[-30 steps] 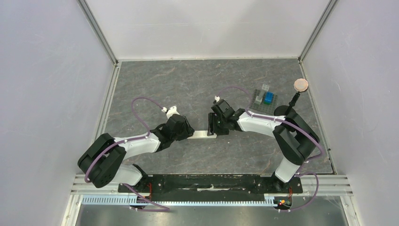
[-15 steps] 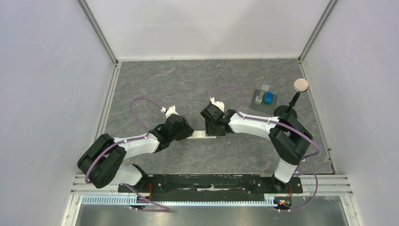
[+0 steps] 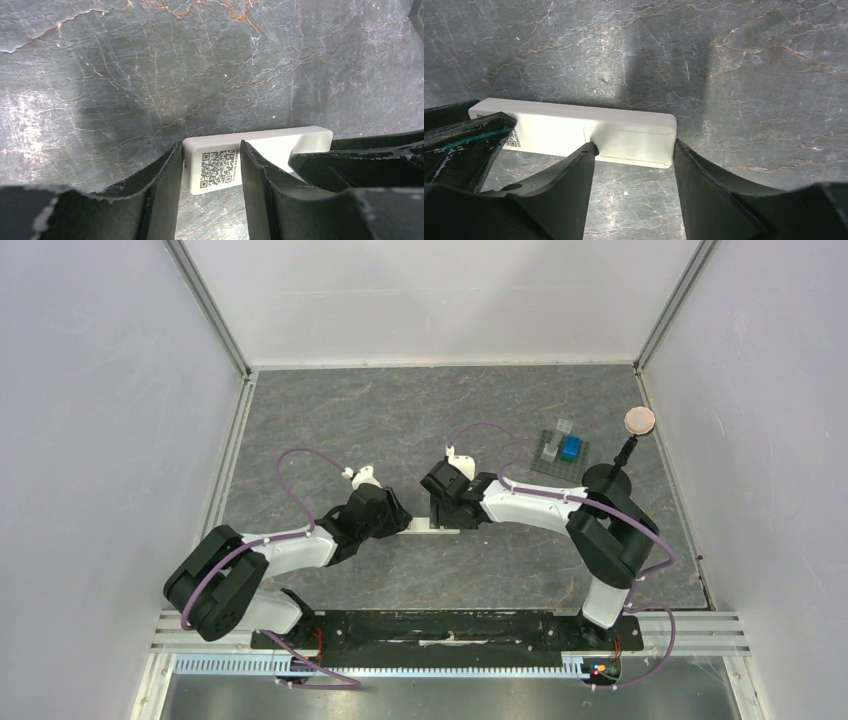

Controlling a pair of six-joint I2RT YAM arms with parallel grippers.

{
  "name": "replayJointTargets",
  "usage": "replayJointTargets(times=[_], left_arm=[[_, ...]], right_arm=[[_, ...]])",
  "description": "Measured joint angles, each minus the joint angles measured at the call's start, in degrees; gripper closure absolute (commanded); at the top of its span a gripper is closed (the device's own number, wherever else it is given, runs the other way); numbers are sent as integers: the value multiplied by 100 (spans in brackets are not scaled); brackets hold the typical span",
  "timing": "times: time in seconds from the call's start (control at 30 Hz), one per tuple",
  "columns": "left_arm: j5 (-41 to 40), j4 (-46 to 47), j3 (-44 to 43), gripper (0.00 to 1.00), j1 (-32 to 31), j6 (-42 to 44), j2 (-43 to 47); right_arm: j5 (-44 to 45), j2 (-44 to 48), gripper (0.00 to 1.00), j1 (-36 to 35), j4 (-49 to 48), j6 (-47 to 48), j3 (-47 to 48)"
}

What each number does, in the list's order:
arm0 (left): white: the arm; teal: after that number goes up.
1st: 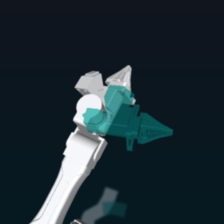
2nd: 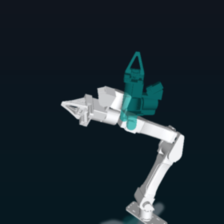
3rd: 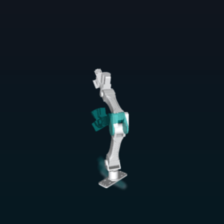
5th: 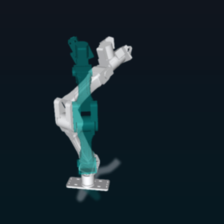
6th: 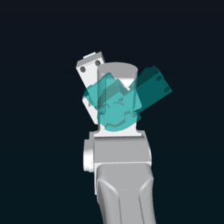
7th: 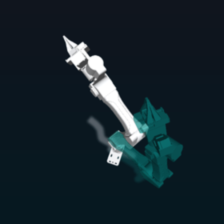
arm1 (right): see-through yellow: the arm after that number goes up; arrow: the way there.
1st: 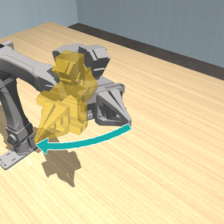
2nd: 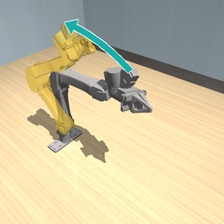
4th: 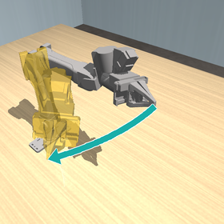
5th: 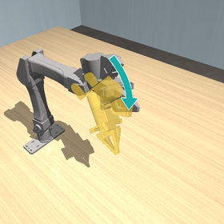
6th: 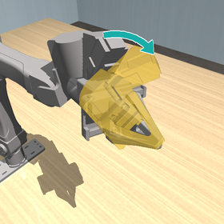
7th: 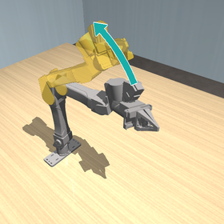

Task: Load the batteries into the remote control
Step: Load the battery cover into the remote control, then turn over the remote control at the center of the board.

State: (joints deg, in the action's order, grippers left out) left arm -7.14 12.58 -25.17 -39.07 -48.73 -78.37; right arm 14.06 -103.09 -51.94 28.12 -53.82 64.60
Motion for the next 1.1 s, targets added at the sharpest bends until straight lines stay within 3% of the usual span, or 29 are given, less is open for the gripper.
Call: replayJointTargets(times=[0.13,0.27,0.5,0.8,1.1], left_arm=[[-11,-232,-76,43,-9,48,76],[-48,-1137,-501,34,-142,227,212],[-551,-2326,-1508,20,-175,568,839],[-1434,-3853,-1799,20,-111,479,2065],[-1484,-4693,-1751,21,-103,66,3377]], right_arm=[[55,114,30,-24,-109,57,-46],[105,358,24,9,-575,319,-378],[-15,1005,18,120,-811,1912,-608],[-1209,962,20,140,-973,4623,-586],[-1729,-20,23,140,-758,6183,37]])
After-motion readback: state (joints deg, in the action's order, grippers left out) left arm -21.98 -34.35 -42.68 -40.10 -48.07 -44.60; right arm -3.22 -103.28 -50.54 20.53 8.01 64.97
